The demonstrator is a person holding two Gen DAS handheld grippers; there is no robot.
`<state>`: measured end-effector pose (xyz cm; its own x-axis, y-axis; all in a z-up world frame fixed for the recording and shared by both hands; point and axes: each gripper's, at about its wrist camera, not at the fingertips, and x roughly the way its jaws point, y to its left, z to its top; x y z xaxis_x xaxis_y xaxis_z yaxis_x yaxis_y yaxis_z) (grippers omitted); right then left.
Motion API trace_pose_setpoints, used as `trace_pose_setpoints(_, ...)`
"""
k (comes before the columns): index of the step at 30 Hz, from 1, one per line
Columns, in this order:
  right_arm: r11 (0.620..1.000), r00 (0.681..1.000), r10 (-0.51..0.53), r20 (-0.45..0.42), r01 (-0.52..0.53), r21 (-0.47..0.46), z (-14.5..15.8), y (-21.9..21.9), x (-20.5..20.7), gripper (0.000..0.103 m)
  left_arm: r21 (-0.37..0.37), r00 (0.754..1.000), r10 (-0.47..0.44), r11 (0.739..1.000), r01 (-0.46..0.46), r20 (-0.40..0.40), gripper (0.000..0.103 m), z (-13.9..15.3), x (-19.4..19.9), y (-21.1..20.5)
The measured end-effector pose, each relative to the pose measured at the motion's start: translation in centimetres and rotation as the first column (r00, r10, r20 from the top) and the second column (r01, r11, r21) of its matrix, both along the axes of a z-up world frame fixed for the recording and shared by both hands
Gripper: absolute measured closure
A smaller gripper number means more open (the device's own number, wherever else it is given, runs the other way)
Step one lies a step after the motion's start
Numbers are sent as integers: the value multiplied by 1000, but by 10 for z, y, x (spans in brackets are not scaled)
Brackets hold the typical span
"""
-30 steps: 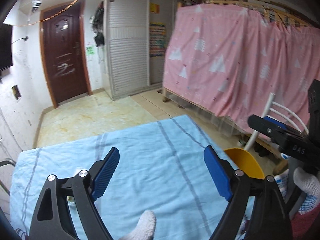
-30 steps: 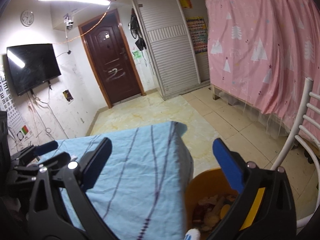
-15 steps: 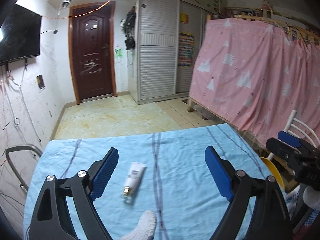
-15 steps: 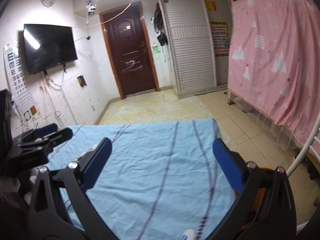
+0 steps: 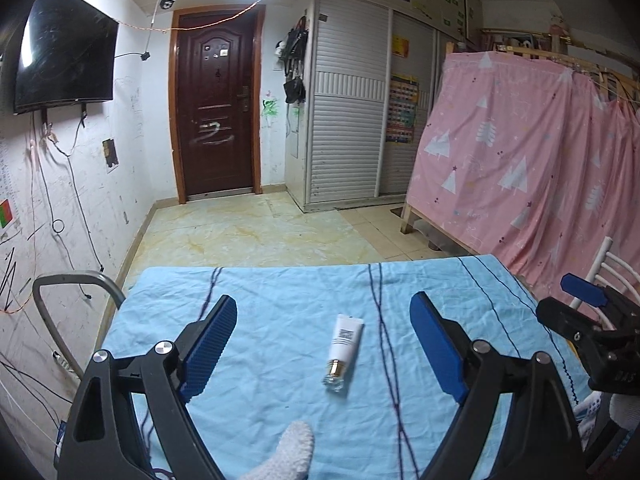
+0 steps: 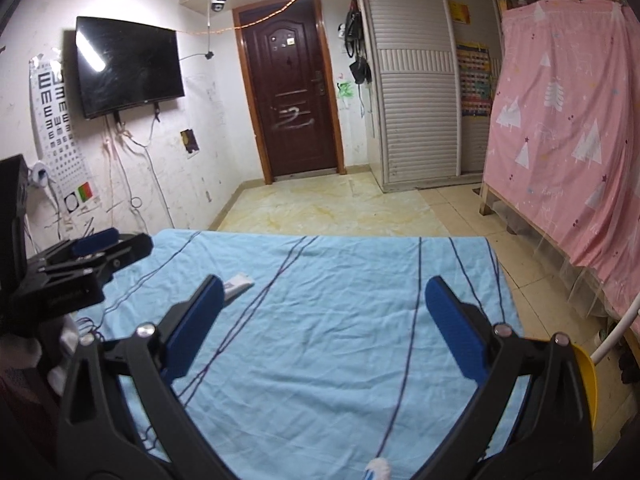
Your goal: Collect trash
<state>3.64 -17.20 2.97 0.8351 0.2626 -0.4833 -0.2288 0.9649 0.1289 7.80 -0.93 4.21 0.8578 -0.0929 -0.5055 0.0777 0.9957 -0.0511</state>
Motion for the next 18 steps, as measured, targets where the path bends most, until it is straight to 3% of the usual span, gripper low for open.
trace_pose_setpoints(18,999,999,33,0,-33,-20,1,25,1,6,-21,998,55,998,-54,6,23,0,-8,31)
